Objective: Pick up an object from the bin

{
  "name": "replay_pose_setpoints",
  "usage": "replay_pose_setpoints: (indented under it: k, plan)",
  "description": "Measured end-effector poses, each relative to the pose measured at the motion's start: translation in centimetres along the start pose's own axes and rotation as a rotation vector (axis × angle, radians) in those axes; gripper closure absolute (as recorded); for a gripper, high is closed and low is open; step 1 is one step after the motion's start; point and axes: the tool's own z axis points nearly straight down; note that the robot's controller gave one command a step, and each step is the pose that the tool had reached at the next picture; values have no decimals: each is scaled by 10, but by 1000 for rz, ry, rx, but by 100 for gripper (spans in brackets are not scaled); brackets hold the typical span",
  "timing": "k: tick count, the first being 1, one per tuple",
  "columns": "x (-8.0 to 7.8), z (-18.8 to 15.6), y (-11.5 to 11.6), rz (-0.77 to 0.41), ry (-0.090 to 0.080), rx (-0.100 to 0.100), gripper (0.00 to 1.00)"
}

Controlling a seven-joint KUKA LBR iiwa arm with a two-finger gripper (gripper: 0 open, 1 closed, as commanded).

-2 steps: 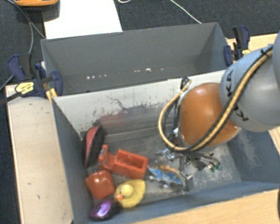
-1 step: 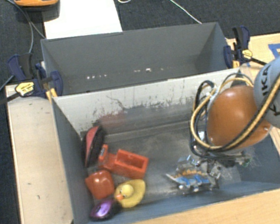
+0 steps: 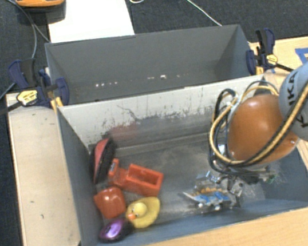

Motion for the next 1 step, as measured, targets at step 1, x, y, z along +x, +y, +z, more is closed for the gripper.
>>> replay_pose_setpoints:
  k: [1]
  plan:
    - [-11,0,8,-82,-3,1,100]
